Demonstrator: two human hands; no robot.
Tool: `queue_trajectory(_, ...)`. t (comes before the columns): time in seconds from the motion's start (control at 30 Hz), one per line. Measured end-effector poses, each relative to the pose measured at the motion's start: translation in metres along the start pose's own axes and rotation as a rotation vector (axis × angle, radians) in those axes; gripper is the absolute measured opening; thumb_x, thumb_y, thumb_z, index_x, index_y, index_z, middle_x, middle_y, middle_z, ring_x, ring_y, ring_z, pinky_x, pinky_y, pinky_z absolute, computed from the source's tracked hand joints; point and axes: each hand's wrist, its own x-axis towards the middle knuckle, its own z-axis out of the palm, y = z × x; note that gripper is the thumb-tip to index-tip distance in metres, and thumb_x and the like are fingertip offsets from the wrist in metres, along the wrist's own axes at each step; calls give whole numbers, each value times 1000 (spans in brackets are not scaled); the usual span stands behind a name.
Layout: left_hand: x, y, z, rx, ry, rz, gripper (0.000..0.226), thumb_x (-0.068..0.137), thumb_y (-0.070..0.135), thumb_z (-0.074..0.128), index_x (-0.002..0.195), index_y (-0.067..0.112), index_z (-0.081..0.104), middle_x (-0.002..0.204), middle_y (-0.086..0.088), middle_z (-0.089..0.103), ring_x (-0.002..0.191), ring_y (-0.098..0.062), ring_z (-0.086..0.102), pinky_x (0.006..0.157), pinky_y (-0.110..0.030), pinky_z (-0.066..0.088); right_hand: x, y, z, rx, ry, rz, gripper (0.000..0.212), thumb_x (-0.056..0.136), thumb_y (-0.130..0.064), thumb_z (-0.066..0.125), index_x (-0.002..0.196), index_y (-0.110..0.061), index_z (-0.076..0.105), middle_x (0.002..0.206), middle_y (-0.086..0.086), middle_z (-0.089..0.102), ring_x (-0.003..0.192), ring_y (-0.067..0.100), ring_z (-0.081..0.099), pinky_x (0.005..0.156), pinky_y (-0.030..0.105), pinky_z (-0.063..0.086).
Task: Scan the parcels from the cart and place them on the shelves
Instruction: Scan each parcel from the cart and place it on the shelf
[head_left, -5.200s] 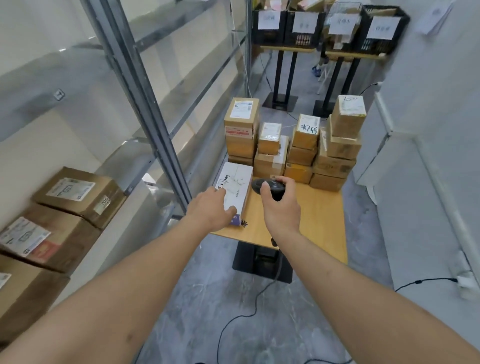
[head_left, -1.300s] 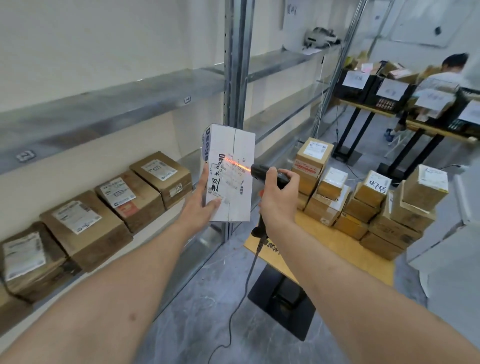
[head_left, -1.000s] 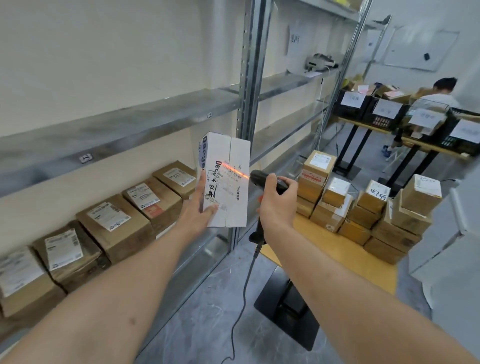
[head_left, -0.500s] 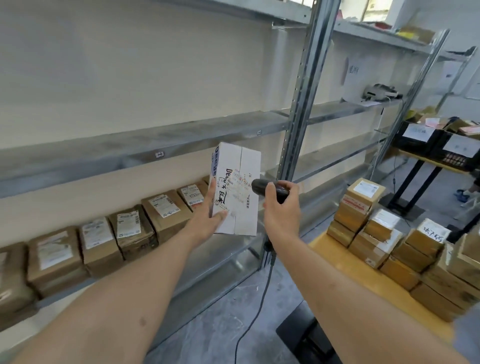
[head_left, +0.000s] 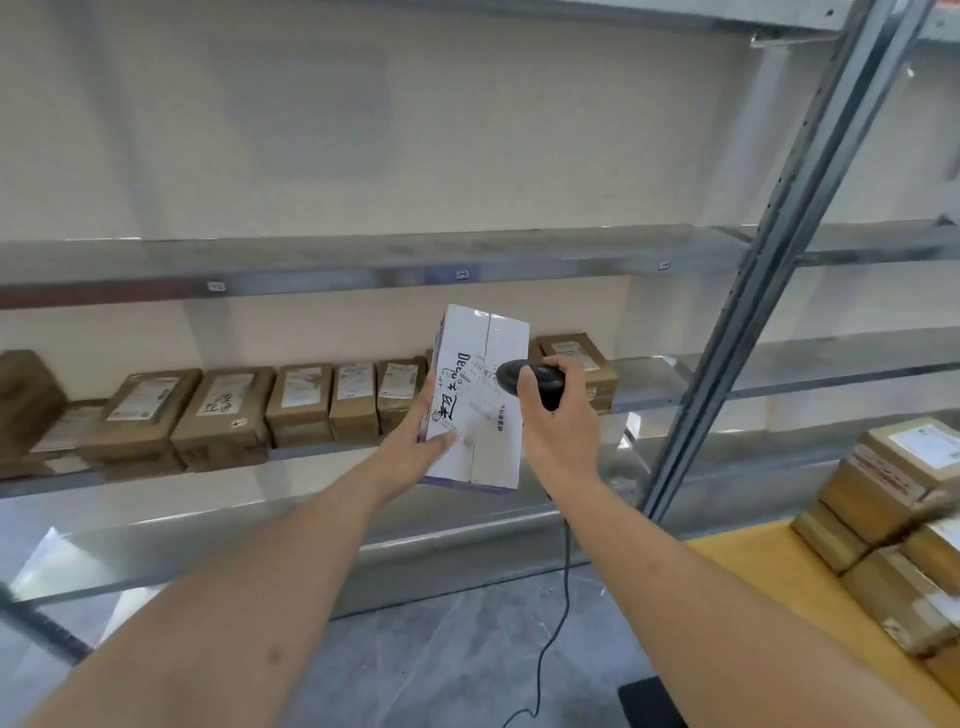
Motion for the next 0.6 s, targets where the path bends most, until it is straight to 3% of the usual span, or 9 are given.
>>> queue_trajectory(0.17, -50, -17, -49, 24, 125, -41, 87, 105, 32, 64, 161, 60, 3, 136, 46, 53, 129, 7, 56, 119, -44, 42, -24, -22, 41, 13, -151, -51, 27, 99, -52, 61, 123, -41, 54, 106, -14, 70, 95, 11, 65, 74, 25, 45)
queue_trajectory(0.33, -93, -30, -103, -13, 259, -86, 89, 105, 31, 64, 161, 59, 1, 154, 14, 53, 136, -18, 57, 118, -51, 43, -47, -50, 97, 56, -272, -108, 29, 97, -47, 67, 123, -38, 59, 99, -25, 65, 96, 7, 64, 81, 30, 47)
queue_trajectory(0.47, -121, -52, -152, -25, 334, -118, 89, 105, 33, 64, 159, 61, -1, 154, 8, 53, 136, -22, 57, 117, -50, 43, -69, -71, 152, 40, -365, -138, 36, 96, -50, 66, 128, -37, 57, 102, -21, 66, 99, 12, 64, 85, 35, 52)
queue_trajectory(0.6, -143, -85, -219, -19, 396, -164, 84, 102, 40, 67, 148, 77, 8, 152, 12, 55, 135, -21, 58, 118, -52, 42, -92, -92, 219, 29, -411, -150, 28, 98, -48, 66, 123, -38, 55, 96, -27, 60, 93, 9, 62, 77, 30, 47)
